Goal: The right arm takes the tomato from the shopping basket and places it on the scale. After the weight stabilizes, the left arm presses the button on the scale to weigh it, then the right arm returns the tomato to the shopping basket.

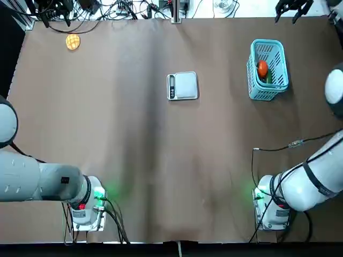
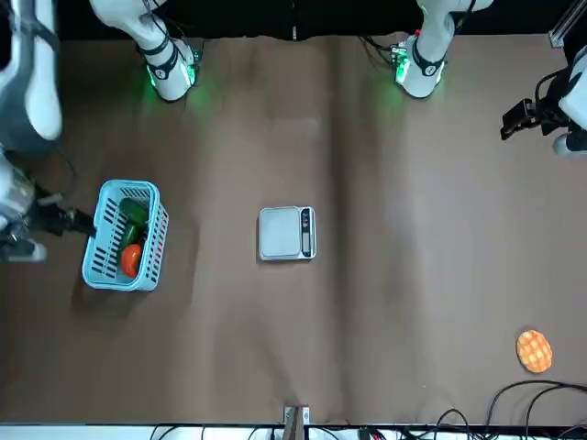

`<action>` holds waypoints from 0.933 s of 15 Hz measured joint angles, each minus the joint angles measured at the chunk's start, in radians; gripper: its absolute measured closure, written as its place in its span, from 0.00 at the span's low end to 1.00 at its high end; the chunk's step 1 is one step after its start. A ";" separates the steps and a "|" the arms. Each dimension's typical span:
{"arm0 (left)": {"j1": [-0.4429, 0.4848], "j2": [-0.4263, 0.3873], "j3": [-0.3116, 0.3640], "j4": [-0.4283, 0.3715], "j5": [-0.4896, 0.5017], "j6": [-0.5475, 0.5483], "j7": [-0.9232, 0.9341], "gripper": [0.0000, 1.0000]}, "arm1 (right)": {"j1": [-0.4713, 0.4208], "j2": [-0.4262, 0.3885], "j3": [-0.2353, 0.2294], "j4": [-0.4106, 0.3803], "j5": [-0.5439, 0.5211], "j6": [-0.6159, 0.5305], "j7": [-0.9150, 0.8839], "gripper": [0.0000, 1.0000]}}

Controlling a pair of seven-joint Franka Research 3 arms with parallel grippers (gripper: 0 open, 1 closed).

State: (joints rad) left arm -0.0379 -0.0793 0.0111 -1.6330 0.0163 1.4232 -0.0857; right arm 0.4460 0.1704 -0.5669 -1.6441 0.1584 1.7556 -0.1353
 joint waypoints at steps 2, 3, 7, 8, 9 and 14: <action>0.000 0.000 0.000 0.010 0.000 0.002 0.000 0.00 | 0.008 -0.041 0.006 0.004 -0.002 -0.083 -0.012 0.00; 0.000 -0.001 0.000 0.015 0.000 0.003 0.000 0.00 | 0.013 -0.047 0.009 0.005 -0.002 -0.091 -0.012 0.00; 0.000 -0.005 0.003 0.030 0.000 0.003 0.000 0.00 | -0.031 -0.045 0.034 0.098 -0.003 -0.206 -0.013 0.00; 0.000 -0.006 0.005 0.031 0.000 0.003 0.000 0.00 | -0.093 -0.046 0.085 0.138 -0.003 -0.251 -0.013 0.00; 0.000 -0.006 0.006 0.032 0.000 0.003 0.000 0.00 | -0.172 -0.046 0.156 0.170 -0.003 -0.285 -0.013 0.00; 0.011 -0.006 0.007 0.032 -0.027 0.003 -0.008 0.00 | -0.426 -0.060 0.403 0.241 -0.010 -0.360 -0.013 0.00</action>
State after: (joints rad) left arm -0.0274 -0.0852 0.0181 -1.6008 -0.0112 1.4263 -0.0933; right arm 0.0201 0.1109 -0.1642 -1.4035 0.1482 1.3959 -0.1483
